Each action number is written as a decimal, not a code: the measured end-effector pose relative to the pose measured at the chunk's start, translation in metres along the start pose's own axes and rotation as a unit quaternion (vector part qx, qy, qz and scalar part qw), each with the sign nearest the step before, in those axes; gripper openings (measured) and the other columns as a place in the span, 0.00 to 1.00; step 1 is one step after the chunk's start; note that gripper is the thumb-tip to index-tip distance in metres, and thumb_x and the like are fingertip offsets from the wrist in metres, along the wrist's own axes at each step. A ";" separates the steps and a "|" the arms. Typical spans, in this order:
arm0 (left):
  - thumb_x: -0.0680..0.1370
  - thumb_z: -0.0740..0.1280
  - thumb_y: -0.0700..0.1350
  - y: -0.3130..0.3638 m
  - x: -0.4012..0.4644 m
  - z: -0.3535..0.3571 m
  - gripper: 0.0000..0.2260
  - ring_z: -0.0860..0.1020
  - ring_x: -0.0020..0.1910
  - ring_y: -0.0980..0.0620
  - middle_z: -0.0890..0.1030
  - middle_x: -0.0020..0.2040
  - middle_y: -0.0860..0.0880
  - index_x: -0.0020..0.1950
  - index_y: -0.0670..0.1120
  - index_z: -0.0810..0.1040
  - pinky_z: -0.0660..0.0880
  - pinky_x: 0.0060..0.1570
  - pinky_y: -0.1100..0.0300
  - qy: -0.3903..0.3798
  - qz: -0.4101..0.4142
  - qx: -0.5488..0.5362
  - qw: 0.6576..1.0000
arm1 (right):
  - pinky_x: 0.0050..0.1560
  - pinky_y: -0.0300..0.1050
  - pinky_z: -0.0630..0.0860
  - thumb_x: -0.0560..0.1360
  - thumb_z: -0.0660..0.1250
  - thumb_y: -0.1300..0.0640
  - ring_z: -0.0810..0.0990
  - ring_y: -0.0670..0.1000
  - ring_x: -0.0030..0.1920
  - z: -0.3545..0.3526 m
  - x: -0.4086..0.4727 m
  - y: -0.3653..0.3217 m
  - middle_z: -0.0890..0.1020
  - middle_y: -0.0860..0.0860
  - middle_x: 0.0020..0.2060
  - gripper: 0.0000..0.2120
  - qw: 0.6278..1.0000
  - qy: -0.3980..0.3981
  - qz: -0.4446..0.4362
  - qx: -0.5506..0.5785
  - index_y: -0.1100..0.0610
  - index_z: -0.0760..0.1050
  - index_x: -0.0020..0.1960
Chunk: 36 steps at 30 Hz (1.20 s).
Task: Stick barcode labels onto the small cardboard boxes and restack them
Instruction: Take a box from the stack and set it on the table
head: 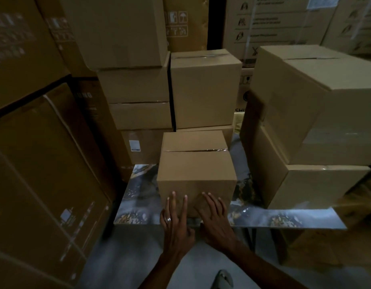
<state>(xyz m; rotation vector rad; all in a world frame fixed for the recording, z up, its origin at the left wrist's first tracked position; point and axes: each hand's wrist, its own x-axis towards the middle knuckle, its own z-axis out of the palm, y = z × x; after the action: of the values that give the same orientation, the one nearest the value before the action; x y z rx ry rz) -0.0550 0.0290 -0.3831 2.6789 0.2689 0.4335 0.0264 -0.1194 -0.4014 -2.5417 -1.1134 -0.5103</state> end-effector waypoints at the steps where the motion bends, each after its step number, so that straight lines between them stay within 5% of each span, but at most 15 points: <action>1: 0.61 0.71 0.41 0.002 0.001 -0.001 0.50 0.53 0.82 0.39 0.47 0.84 0.44 0.83 0.50 0.58 0.65 0.69 0.35 0.016 0.000 -0.009 1.000 | 0.72 0.65 0.59 0.64 0.74 0.56 0.58 0.63 0.78 -0.004 0.003 -0.001 0.62 0.61 0.77 0.38 1.000 0.017 -0.001 0.011 0.52 0.68 0.72; 7: 0.67 0.73 0.56 0.018 0.045 -0.033 0.48 0.55 0.81 0.39 0.52 0.83 0.43 0.83 0.51 0.54 0.60 0.71 0.37 0.121 0.016 -0.006 0.993 | 0.71 0.59 0.60 0.69 0.72 0.45 0.63 0.63 0.73 -0.057 0.054 -0.002 0.65 0.60 0.73 0.34 0.988 0.150 0.022 0.027 0.53 0.67 0.72; 9: 0.66 0.70 0.55 0.020 0.069 -0.048 0.50 0.49 0.82 0.42 0.47 0.84 0.45 0.84 0.53 0.49 0.55 0.73 0.36 0.118 0.003 0.019 0.993 | 0.71 0.59 0.60 0.73 0.66 0.42 0.63 0.62 0.75 -0.071 0.074 -0.002 0.65 0.61 0.75 0.33 0.991 0.118 0.068 -0.010 0.54 0.66 0.74; 12: 0.66 0.71 0.55 0.017 0.091 -0.058 0.54 0.42 0.83 0.43 0.42 0.84 0.47 0.84 0.54 0.43 0.47 0.76 0.37 0.048 -0.010 0.077 0.996 | 0.79 0.61 0.48 0.80 0.40 0.33 0.52 0.59 0.81 -0.075 0.091 0.004 0.56 0.58 0.81 0.37 0.985 -0.004 0.174 0.002 0.54 0.56 0.81; 14: 0.64 0.72 0.56 0.013 0.092 -0.055 0.53 0.45 0.83 0.42 0.47 0.84 0.47 0.84 0.54 0.48 0.47 0.77 0.36 0.031 -0.008 0.108 0.994 | 0.79 0.60 0.43 0.79 0.31 0.32 0.51 0.58 0.82 -0.068 0.093 0.007 0.55 0.57 0.82 0.41 0.981 -0.036 0.189 -0.004 0.54 0.55 0.82; 18: 0.61 0.71 0.54 0.014 0.082 -0.050 0.49 0.55 0.81 0.40 0.58 0.83 0.45 0.81 0.54 0.58 0.47 0.76 0.37 0.047 -0.002 0.114 0.992 | 0.78 0.62 0.48 0.81 0.35 0.32 0.56 0.60 0.80 -0.062 0.083 0.005 0.58 0.58 0.81 0.40 0.983 -0.026 0.178 -0.042 0.56 0.60 0.81; 22: 0.63 0.73 0.54 0.017 0.070 -0.050 0.51 0.52 0.82 0.40 0.54 0.84 0.45 0.82 0.54 0.53 0.44 0.77 0.37 0.048 0.002 0.124 0.991 | 0.79 0.61 0.48 0.83 0.42 0.34 0.56 0.60 0.80 -0.061 0.066 -0.001 0.57 0.59 0.81 0.37 0.984 0.006 0.167 -0.059 0.58 0.60 0.81; 30: 0.68 0.75 0.54 0.020 0.003 -0.035 0.45 0.54 0.81 0.38 0.57 0.83 0.42 0.82 0.47 0.62 0.47 0.77 0.34 0.148 0.018 0.108 0.983 | 0.79 0.64 0.49 0.83 0.52 0.38 0.51 0.61 0.81 -0.061 0.002 -0.033 0.52 0.60 0.82 0.36 0.987 0.085 0.134 -0.032 0.60 0.55 0.82; 36: 0.68 0.78 0.53 0.002 -0.042 0.002 0.49 0.52 0.82 0.36 0.53 0.83 0.39 0.83 0.44 0.56 0.50 0.77 0.33 0.113 0.021 0.109 0.987 | 0.79 0.67 0.48 0.82 0.55 0.36 0.50 0.62 0.82 -0.044 -0.052 -0.047 0.50 0.61 0.82 0.38 0.991 0.029 0.126 -0.039 0.61 0.54 0.82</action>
<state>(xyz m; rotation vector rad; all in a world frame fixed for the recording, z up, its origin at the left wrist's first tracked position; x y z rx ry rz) -0.0930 0.0158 -0.3949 2.8515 0.3436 0.7636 -0.0502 -0.1407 -0.3784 -2.6641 -0.7506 -0.5666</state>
